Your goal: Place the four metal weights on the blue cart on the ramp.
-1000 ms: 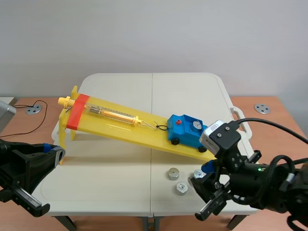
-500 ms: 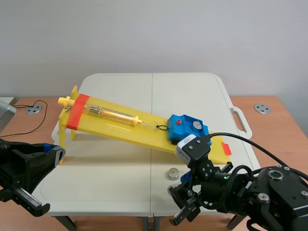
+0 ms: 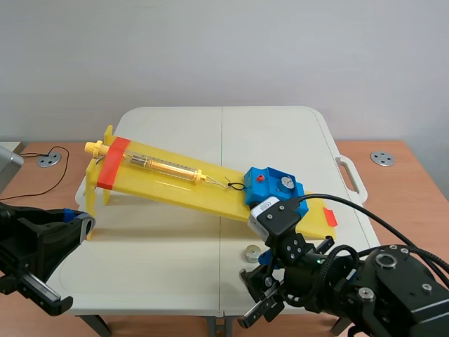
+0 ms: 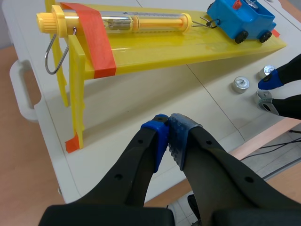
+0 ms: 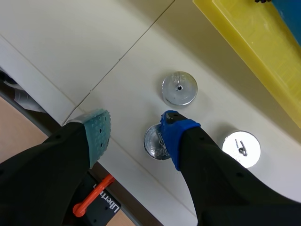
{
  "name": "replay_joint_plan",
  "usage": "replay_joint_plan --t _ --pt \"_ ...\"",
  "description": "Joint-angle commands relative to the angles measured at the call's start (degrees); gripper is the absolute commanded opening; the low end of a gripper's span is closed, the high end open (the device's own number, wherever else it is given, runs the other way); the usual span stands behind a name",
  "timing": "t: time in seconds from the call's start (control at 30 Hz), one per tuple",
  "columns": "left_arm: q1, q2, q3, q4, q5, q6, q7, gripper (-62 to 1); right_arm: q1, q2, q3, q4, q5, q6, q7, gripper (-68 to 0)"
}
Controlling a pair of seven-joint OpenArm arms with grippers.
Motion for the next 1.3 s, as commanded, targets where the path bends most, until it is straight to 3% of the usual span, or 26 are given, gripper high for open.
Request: replay_joint_plan --t 0.0,0.2,0.33,0.53,0.73,0.87,1.0,1.27 --pt "-0.5 0.4 -0.7 3.9 -4.3 -2.5 -5.1 -58.0 4.7 -0.2 -0.8 0.7 2.2 -1.3 7.7 -41.8" --pt "-0.5 0.4 -0.7 3.9 -4.3 -2.5 -5.1 -58.0 5.3 -0.2 -1.4 -0.7 2.2 -1.6 7.0 -41.8" --pt "-0.5 0.4 -0.7 3.9 -4.3 -2.5 -5.1 -58.0 5.3 -0.2 -1.4 -0.7 2.2 -3.3 5.5 -45.4" --pt "-0.5 0.4 -0.7 3.9 -4.3 -2.5 -5.1 -58.0 5.3 0.0 -1.4 -0.7 2.2 -3.7 3.0 -56.1" --pt "-0.5 0.4 -0.7 3.9 -4.3 -2.5 -5.1 -58.0 5.3 0.2 -1.4 -0.9 2.2 -7.6 0.7 -67.1" --pt "-0.5 0.4 -0.7 3.9 -4.3 -2.5 -5.1 -58.0 5.3 0.5 -1.4 -0.7 2.2 -7.5 1.0 -66.9" --pt "-0.5 0.4 -0.7 3.9 -4.3 -2.5 -5.1 -58.0 4.6 1.9 -1.1 2.5 6.8 -7.4 0.7 -66.9" --pt "-0.5 0.4 -0.7 3.9 -4.3 -2.5 -5.1 -58.0 -3.5 6.4 5.2 18.1 16.0 -4.5 -2.0 -66.9"
